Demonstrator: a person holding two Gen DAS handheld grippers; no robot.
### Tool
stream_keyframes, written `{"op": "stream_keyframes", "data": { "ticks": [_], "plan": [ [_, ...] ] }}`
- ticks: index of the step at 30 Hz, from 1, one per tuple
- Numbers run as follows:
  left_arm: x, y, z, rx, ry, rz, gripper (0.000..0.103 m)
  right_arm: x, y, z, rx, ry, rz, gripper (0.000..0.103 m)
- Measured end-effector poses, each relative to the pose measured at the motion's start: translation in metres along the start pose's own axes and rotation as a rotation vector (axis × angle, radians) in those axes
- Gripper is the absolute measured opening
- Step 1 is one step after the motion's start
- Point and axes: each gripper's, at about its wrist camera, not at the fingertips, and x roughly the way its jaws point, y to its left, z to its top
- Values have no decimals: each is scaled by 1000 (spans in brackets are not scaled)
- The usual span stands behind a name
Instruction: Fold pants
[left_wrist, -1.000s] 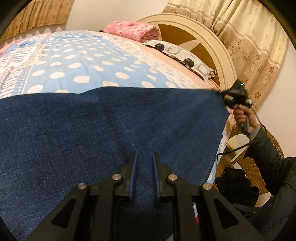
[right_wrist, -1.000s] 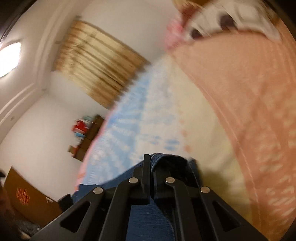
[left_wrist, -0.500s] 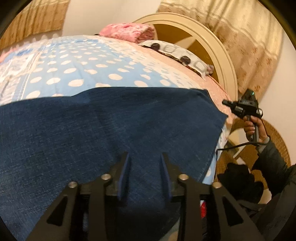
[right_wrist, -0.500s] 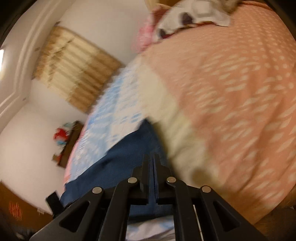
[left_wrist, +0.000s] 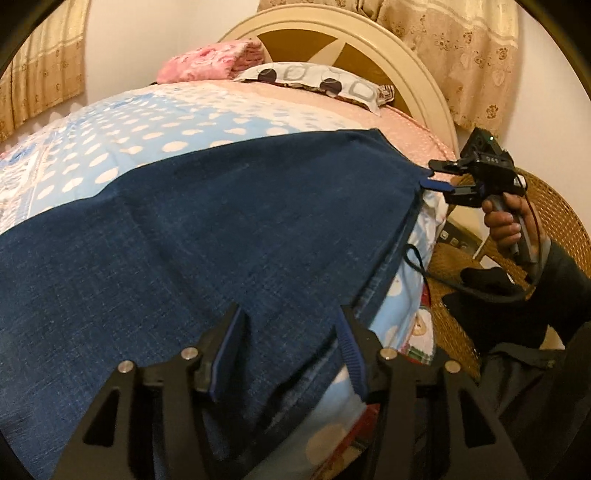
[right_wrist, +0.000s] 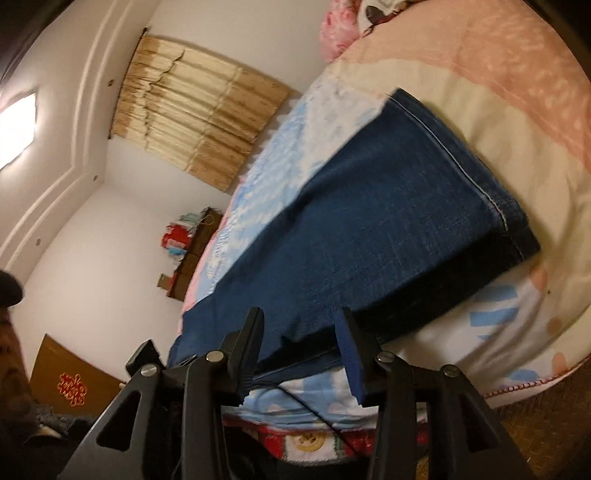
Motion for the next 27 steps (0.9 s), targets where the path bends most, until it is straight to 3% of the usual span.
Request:
{"op": "stream_keyframes", "data": {
  "ticks": [3, 6, 16, 20, 25, 27],
  "plan": [
    [0, -1, 0, -4, -3, 10, 54, 13, -8, 4, 71, -44, 25, 42],
    [-5, -6, -1, 8, -3, 3, 54, 25, -18, 5, 136, -43, -19, 42],
    [-3, -11, -6, 15, -3, 12, 53, -5, -21, -23, 180, -93, -18, 42],
    [-9, -14, -7, 26, -9, 8, 49, 2, -24, -26, 215, -79, -31, 42],
    [-1, -12, -10, 23, 4, 26, 48, -1, -34, -23, 242, -122, -20, 42],
    [-2, -12, -8, 19, 1, 33, 40, 7, -36, -20, 251, -126, -13, 42]
  ]
}}
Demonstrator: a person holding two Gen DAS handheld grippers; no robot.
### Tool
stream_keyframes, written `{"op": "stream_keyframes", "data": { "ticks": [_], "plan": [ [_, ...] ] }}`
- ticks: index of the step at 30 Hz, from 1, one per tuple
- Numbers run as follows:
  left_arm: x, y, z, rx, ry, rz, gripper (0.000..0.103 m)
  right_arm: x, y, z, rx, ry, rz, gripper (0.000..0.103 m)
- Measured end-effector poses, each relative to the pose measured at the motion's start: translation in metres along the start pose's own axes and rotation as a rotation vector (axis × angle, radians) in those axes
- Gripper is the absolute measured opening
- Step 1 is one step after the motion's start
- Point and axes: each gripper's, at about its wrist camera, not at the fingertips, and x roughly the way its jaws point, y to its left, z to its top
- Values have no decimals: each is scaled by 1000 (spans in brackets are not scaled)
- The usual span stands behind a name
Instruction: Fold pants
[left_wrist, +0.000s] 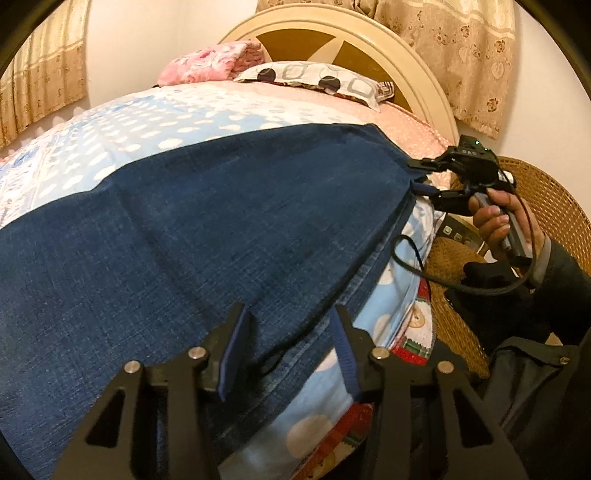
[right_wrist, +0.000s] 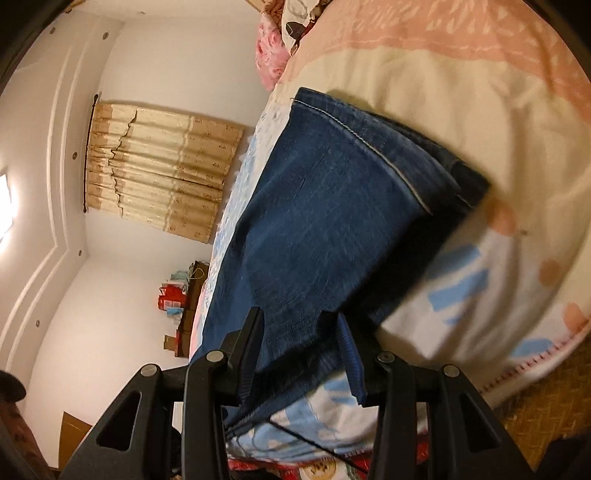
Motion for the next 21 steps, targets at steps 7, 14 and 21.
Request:
{"op": "stream_keyframes", "data": {
  "ticks": [7, 14, 21],
  "plan": [
    [-3, 6, -1, -33, 34, -58, 5, -14, 24, -1, -110, -40, 3, 2],
    [-5, -5, -7, 5, 42, -62, 4, -28, 22, -7, -162, -10, -42, 5],
    [-13, -2, -2, -7, -3, -71, 4, -8, 22, -28, -104, 69, 88, 65]
  ]
}}
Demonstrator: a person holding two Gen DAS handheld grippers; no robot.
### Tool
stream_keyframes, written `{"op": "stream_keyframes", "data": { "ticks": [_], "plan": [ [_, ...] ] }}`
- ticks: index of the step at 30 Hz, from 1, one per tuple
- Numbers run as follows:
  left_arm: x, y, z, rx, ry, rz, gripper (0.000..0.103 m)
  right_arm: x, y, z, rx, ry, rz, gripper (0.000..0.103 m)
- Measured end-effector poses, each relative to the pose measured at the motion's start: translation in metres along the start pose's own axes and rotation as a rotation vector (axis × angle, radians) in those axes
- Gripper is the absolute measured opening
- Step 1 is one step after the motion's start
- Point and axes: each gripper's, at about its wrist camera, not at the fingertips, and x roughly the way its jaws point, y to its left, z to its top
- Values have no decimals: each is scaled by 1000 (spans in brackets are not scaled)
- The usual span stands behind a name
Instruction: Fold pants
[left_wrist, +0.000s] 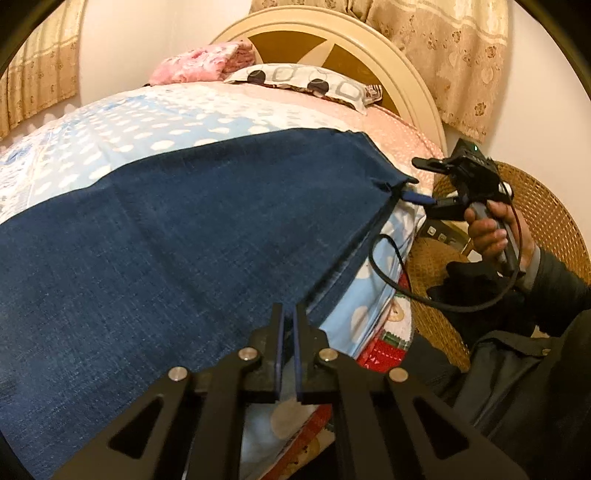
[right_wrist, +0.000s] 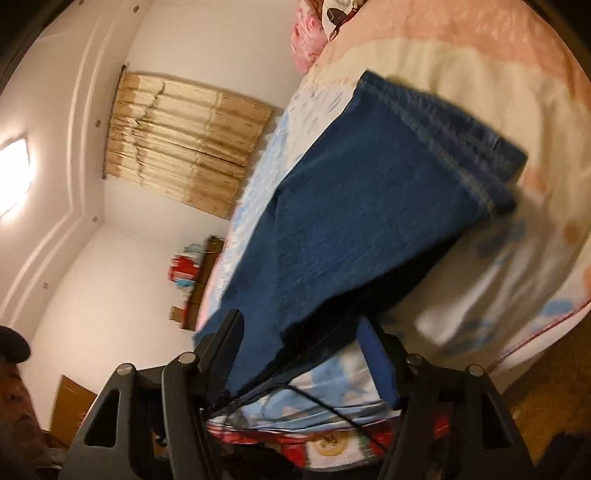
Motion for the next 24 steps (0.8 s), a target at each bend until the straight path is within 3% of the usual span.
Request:
{"op": "stream_keyframes", "data": {
  "ticks": [5, 10, 12, 13, 14, 19, 24],
  "plan": [
    [0, 2, 0, 5, -10, 15, 4, 13, 0, -9, 32, 6, 80, 65],
    [10, 6, 0, -14, -3, 29, 4, 25, 13, -11, -24, -5, 65, 64],
    [17, 7, -2, -21, 11, 33, 4, 29, 13, -7, -33, -25, 0, 43],
    [16, 7, -1, -23, 10, 23, 4, 32, 10, -4, -25, -23, -21, 13],
    [14, 7, 0, -26, 11, 10, 4, 32, 9, -3, -30, -35, -31, 8],
    [8, -1, -6, -15, 36, -60, 3, -2, 28, -4, -140, -85, 5, 3],
    [11, -12, -11, 22, 64, -79, 3, 0, -12, -9, -91, -22, -108, 3]
  ]
}}
